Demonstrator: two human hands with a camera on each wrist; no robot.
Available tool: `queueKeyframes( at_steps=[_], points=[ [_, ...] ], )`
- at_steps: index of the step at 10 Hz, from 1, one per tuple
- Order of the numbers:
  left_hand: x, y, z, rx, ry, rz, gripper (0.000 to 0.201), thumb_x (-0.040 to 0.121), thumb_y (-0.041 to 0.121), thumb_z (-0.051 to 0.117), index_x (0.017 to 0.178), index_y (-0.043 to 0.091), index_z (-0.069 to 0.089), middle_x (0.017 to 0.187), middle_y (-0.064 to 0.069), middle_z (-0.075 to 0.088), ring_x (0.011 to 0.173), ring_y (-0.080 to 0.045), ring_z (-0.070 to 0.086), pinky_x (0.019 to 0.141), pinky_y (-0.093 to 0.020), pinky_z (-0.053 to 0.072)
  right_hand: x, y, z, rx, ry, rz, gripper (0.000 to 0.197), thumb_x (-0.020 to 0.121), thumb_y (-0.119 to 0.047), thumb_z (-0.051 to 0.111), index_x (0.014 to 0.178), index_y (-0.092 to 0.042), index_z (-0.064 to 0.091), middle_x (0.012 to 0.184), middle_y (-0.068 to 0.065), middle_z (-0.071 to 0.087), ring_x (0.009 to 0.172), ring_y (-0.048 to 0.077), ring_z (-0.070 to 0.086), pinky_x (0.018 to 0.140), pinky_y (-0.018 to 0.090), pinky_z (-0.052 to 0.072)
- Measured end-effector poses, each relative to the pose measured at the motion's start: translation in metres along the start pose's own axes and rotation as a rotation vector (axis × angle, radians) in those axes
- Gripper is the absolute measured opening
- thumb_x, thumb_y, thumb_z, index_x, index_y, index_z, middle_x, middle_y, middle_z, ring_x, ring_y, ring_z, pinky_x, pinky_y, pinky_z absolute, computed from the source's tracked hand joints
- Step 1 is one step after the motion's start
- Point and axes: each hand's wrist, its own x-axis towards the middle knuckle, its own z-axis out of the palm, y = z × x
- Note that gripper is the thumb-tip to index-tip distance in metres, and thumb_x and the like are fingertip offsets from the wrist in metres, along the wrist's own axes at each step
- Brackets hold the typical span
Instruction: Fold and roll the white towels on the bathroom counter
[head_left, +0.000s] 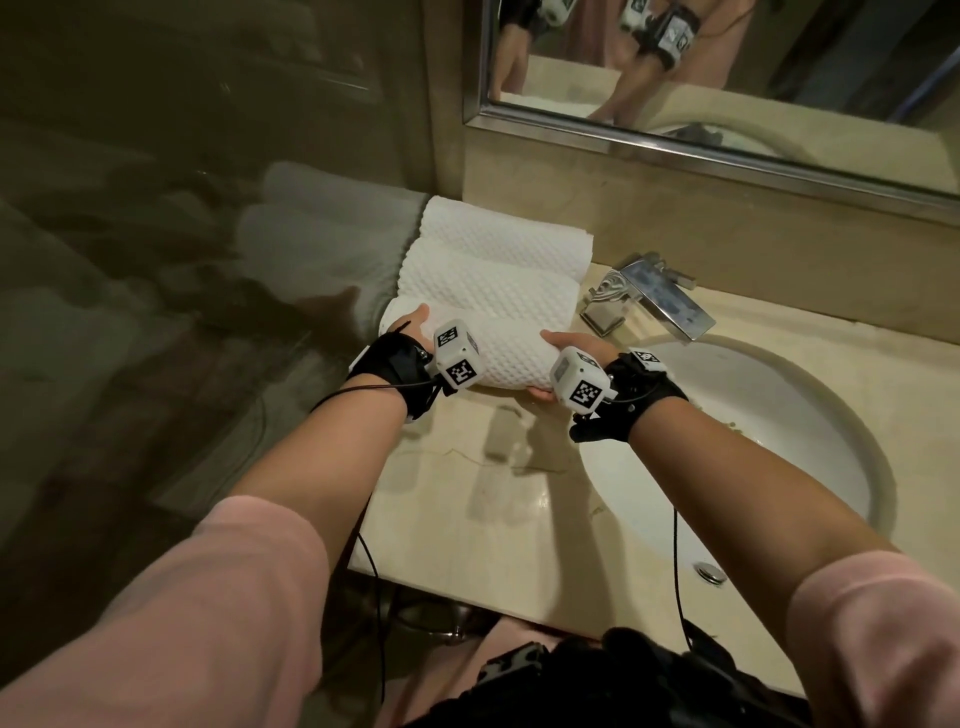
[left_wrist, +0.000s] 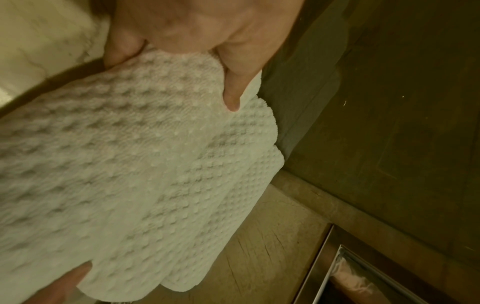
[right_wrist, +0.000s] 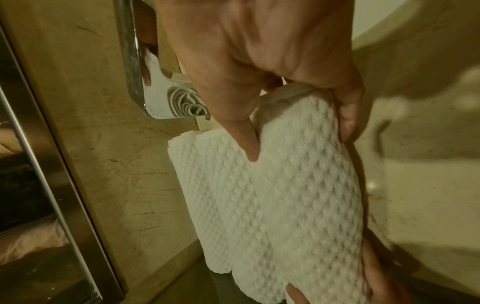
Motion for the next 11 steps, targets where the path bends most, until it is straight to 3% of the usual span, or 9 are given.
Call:
queueKeyframes(
  at_steps=[2,3,4,5,6,7,8,9,11],
  points=[
    [0.007,0.002,-0.003,0.044,0.011,0.051,0.054,0.093,0.052,0.047,0.131,0.014,0.051,0.079,-0.007,0.063,0.057,-0.019,0.062,0.04,-0.024,0.049,-0.011,-0.008,0.003,-0.004,0.027,-0.018,0.085,0.057,-0.041,0.089,0.13,-0.012,0.058,0.138,0.017,0.052,0.127,0.041,0.048,0.105,0.062,0.031],
    [0.001,-0.001,-0.004,0.085,0.003,0.047,0.065,0.09,0.058,0.05,0.133,0.01,0.049,0.076,-0.008,0.059,0.043,-0.018,0.061,0.042,-0.024,0.049,-0.082,-0.015,0.03,0.036,-0.053,-0.025,0.03,0.094,-0.033,0.057,0.106,-0.006,0.061,0.096,0.015,0.073,0.103,0.032,0.059,0.106,0.038,0.036],
    [0.01,-0.005,-0.009,0.028,0.001,0.037,0.077,0.081,0.059,0.061,0.14,0.014,0.044,0.09,-0.01,0.061,0.044,-0.022,0.064,0.045,-0.035,0.052,-0.085,-0.013,0.034,0.091,-0.106,-0.045,0.031,0.1,-0.032,0.044,0.098,-0.007,0.062,0.087,0.013,0.073,0.096,0.03,0.06,0.089,0.038,0.051],
    [0.026,-0.009,-0.017,0.008,0.007,0.048,0.082,0.073,0.061,0.066,0.14,0.018,0.045,0.077,-0.011,0.063,0.048,-0.024,0.065,0.055,-0.036,0.053,-0.084,-0.012,0.03,0.091,-0.057,-0.071,0.043,0.097,-0.04,0.05,0.123,-0.007,0.055,0.125,0.013,0.062,0.123,0.034,0.052,0.107,0.046,0.039],
    [-0.001,-0.009,-0.014,0.02,-0.013,0.088,0.073,0.079,0.059,0.061,0.139,0.019,0.045,0.084,-0.013,0.068,0.049,-0.022,0.064,0.051,-0.029,0.052,-0.084,-0.009,0.025,0.096,-0.013,-0.054,0.039,0.089,-0.041,0.063,0.113,-0.01,0.059,0.111,0.017,0.063,0.132,0.031,0.042,0.105,0.036,0.031],
    [-0.036,-0.012,-0.007,0.311,0.08,0.27,0.072,0.086,0.047,0.054,0.146,0.012,0.034,0.129,-0.016,0.055,0.105,-0.028,0.063,0.07,-0.029,0.052,-0.093,-0.013,0.023,0.047,0.083,-0.072,0.062,0.091,-0.035,0.062,0.142,-0.01,0.038,0.142,0.02,0.041,0.131,0.034,0.044,0.096,0.038,0.042],
    [-0.072,-0.022,-0.008,0.822,0.185,0.607,0.055,0.092,0.03,0.045,0.142,0.009,0.035,0.134,0.001,0.045,0.12,-0.018,0.047,0.096,-0.023,0.035,-0.104,-0.02,0.018,0.025,0.077,-0.099,0.066,0.097,-0.025,0.055,0.15,-0.004,0.021,0.152,0.02,0.027,0.132,0.033,0.042,0.082,0.035,0.04],
    [-0.089,-0.025,0.003,1.152,0.207,0.707,0.045,0.094,0.02,0.042,0.135,0.004,0.045,0.134,-0.014,0.052,0.121,-0.027,0.05,0.095,-0.027,0.039,-0.123,-0.026,0.005,-0.027,0.076,-0.14,0.059,0.099,-0.017,0.05,0.149,-0.003,0.022,0.148,0.021,0.034,0.127,0.034,0.045,0.073,0.035,0.042],
    [-0.119,-0.011,0.034,1.265,0.312,0.674,0.045,0.098,0.023,0.03,0.121,-0.01,0.051,0.126,-0.027,0.054,0.113,-0.036,0.054,0.084,-0.031,0.048,-0.147,-0.042,-0.024,-0.022,-0.025,-0.217,0.016,0.096,-0.016,0.048,0.109,-0.006,0.044,0.073,0.012,0.047,0.058,0.024,0.047,0.052,0.031,0.044]
  ],
)
